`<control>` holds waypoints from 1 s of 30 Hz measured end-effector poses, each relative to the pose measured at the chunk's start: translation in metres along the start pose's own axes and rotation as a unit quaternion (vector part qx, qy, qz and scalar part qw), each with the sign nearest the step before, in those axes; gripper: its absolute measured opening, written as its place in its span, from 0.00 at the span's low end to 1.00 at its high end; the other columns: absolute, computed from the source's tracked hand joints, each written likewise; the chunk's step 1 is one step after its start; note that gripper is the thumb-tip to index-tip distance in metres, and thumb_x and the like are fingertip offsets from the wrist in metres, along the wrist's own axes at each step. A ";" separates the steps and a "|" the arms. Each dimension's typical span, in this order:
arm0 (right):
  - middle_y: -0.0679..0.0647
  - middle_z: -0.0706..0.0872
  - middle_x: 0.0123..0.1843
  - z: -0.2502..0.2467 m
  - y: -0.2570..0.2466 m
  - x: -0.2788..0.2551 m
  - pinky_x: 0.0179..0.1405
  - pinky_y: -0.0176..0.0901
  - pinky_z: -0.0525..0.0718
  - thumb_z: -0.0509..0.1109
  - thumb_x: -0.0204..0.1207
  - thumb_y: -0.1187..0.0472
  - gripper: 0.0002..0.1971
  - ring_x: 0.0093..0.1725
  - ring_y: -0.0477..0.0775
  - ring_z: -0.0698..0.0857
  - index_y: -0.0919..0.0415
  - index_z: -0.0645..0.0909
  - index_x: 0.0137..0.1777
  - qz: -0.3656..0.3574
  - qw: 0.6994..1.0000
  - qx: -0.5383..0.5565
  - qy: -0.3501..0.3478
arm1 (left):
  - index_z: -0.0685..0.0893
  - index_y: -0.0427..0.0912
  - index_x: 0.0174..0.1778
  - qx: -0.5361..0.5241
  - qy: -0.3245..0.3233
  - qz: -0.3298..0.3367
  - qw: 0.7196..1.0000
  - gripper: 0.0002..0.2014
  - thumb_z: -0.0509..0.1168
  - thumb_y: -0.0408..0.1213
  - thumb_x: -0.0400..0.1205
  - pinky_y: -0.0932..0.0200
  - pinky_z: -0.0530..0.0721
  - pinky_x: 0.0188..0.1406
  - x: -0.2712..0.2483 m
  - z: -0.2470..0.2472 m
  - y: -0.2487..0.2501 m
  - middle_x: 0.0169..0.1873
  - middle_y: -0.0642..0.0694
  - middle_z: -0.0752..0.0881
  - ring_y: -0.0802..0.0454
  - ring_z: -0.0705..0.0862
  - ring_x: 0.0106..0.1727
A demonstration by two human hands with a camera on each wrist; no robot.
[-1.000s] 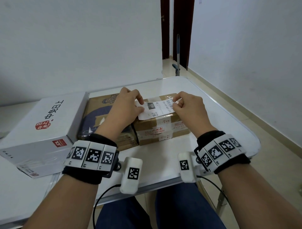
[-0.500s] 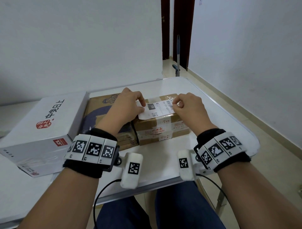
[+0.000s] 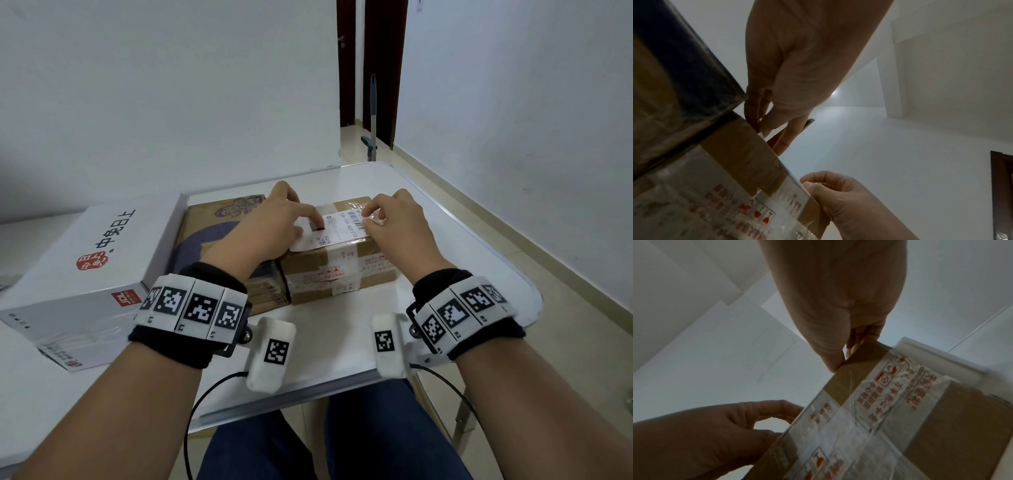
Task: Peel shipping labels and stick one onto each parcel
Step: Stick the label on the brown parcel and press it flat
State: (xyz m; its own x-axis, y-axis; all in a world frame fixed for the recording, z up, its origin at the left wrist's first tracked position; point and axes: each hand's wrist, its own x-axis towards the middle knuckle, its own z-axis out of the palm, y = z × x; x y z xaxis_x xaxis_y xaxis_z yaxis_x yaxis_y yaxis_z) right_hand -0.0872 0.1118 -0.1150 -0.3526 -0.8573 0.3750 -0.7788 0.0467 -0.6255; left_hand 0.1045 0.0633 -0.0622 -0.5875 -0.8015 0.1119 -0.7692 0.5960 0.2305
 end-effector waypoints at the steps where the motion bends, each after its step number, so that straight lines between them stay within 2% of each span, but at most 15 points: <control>1: 0.50 0.74 0.53 0.000 0.000 0.000 0.53 0.51 0.84 0.67 0.78 0.56 0.07 0.59 0.59 0.80 0.51 0.84 0.53 0.001 1.000 -0.001 0.000 | 0.85 0.58 0.60 0.003 -0.007 0.001 1.000 0.16 0.64 0.32 0.84 0.63 0.71 0.47 0.000 -0.001 0.001 0.61 0.48 0.68 0.54 0.73 0.50; 8: 0.50 0.75 0.52 0.000 -0.002 -0.002 0.52 0.50 0.84 0.66 0.79 0.57 0.06 0.59 0.59 0.80 0.51 0.84 0.51 -0.001 1.000 -0.003 0.007 | 0.84 0.63 0.61 0.029 -0.033 -0.019 0.999 0.17 0.63 0.35 0.84 0.61 0.72 0.48 0.000 -0.007 -0.003 0.58 0.48 0.71 0.52 0.76 0.52; 12: 0.51 0.76 0.51 0.001 -0.004 -0.002 0.58 0.55 0.83 0.63 0.81 0.57 0.08 0.56 0.59 0.81 0.52 0.84 0.51 -0.015 1.000 -0.021 0.000 | 0.83 0.65 0.62 0.046 -0.066 -0.017 0.997 0.17 0.64 0.37 0.82 0.53 0.76 0.61 0.001 -0.013 -0.007 0.66 0.51 0.73 0.50 0.76 0.63; 13: 0.52 0.76 0.51 0.000 -0.004 -0.001 0.58 0.55 0.82 0.62 0.81 0.58 0.09 0.56 0.59 0.81 0.52 0.85 0.51 -0.014 1.000 -0.023 -0.006 | 0.82 0.64 0.62 0.047 -0.080 -0.017 0.996 0.18 0.63 0.37 0.82 0.51 0.76 0.62 0.002 -0.014 -0.007 0.67 0.52 0.74 0.50 0.76 0.63; 14: 0.52 0.77 0.52 -0.002 -0.005 0.000 0.56 0.53 0.82 0.60 0.82 0.59 0.10 0.56 0.60 0.81 0.53 0.85 0.52 -0.010 1.000 -0.022 -0.011 | 0.80 0.64 0.62 0.046 -0.094 -0.019 0.994 0.18 0.63 0.36 0.82 0.51 0.76 0.60 0.002 -0.015 -0.006 0.65 0.52 0.75 0.51 0.76 0.59; 15: 0.53 0.77 0.53 -0.005 -0.006 0.001 0.51 0.50 0.81 0.59 0.82 0.60 0.12 0.56 0.59 0.80 0.53 0.85 0.52 -0.004 1.000 -0.020 -0.014 | 0.79 0.63 0.63 0.045 -0.106 -0.022 0.993 0.18 0.61 0.36 0.82 0.54 0.76 0.54 0.002 -0.017 -0.006 0.59 0.53 0.77 0.53 0.76 0.53; 17: 0.52 0.76 0.53 -0.011 -0.007 0.005 0.46 0.46 0.79 0.57 0.83 0.61 0.13 0.54 0.56 0.80 0.54 0.85 0.54 -0.003 1.000 -0.021 -0.006 | 0.76 0.61 0.66 0.040 -0.122 -0.036 0.991 0.18 0.60 0.36 0.82 0.61 0.70 0.36 0.002 -0.018 -0.004 0.44 0.54 0.74 0.59 0.73 0.39; 18: 0.51 0.76 0.52 -0.015 -0.009 0.008 0.46 0.45 0.79 0.57 0.83 0.61 0.14 0.54 0.55 0.80 0.54 0.85 0.54 -0.009 1.000 -0.019 0.007 | 0.75 0.60 0.66 0.033 -0.125 -0.042 0.991 0.18 0.59 0.37 0.82 0.62 0.68 0.32 0.003 -0.019 -0.004 0.40 0.55 0.72 0.61 0.72 0.35; 20: 0.51 0.77 0.54 -0.023 -0.015 0.014 0.49 0.43 0.78 0.56 0.83 0.62 0.15 0.56 0.55 0.80 0.54 0.85 0.56 -0.023 0.999 -0.006 0.030 | 0.75 0.60 0.67 0.015 -0.130 -0.048 0.990 0.18 0.58 0.37 0.82 0.61 0.68 0.32 0.004 -0.019 -0.004 0.38 0.56 0.72 0.61 0.73 0.35; 23: 0.54 0.80 0.62 -0.024 -0.032 0.023 0.59 0.48 0.79 0.55 0.85 0.61 0.15 0.62 0.55 0.79 0.53 0.83 0.61 -0.050 0.998 -0.012 0.024 | 0.75 0.59 0.66 0.009 -0.130 -0.048 0.990 0.17 0.59 0.40 0.83 0.55 0.74 0.41 0.003 -0.019 -0.003 0.42 0.54 0.75 0.55 0.78 0.40; 25: 0.54 0.80 0.66 -0.015 -0.043 0.025 0.66 0.53 0.76 0.53 0.86 0.58 0.17 0.67 0.57 0.76 0.53 0.80 0.66 -0.072 0.995 -0.059 -0.027 | 0.75 0.60 0.66 0.022 -0.127 -0.045 0.991 0.15 0.60 0.49 0.83 0.51 0.79 0.51 0.000 -0.017 -0.001 0.52 0.48 0.78 0.49 0.80 0.49; 26: 0.54 0.79 0.69 -0.008 -0.047 0.025 0.69 0.54 0.73 0.52 0.86 0.56 0.18 0.71 0.57 0.73 0.54 0.78 0.69 -0.077 0.991 -0.089 -0.064 | 0.74 0.60 0.68 0.031 -0.130 -0.046 0.990 0.19 0.61 0.57 0.81 0.49 0.79 0.57 0.000 -0.014 -0.001 0.58 0.45 0.78 0.46 0.79 0.56; 28: 0.53 0.73 0.78 0.005 -0.050 0.026 0.76 0.58 0.62 0.48 0.87 0.53 0.21 0.81 0.56 0.62 0.54 0.71 0.76 -0.073 0.978 -0.136 -0.140 | 0.67 0.59 0.75 0.048 -0.141 -0.047 0.988 0.36 0.60 0.71 0.73 0.44 0.75 0.67 -0.003 -0.010 -0.001 0.68 0.41 0.74 0.42 0.74 0.68; 30: 0.51 0.60 0.85 0.015 -0.049 0.027 0.82 0.61 0.50 0.43 0.87 0.50 0.26 0.86 0.56 0.48 0.55 0.59 0.83 -0.066 0.959 -0.183 -0.204 | 0.53 0.55 0.83 0.043 -0.167 -0.046 0.984 0.51 0.61 0.75 0.67 0.41 0.68 0.76 -0.005 -0.009 0.000 0.79 0.41 0.65 0.41 0.66 0.79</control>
State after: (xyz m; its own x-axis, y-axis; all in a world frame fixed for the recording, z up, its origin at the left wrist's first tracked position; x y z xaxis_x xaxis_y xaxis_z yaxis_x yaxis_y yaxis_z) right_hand -0.0513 0.0785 -0.0841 -0.0639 -0.9941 0.0879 -0.9591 0.0368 -0.2807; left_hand 0.1091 0.0670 -0.0544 -0.5526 -0.8000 -0.2338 -0.8334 0.5345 0.1408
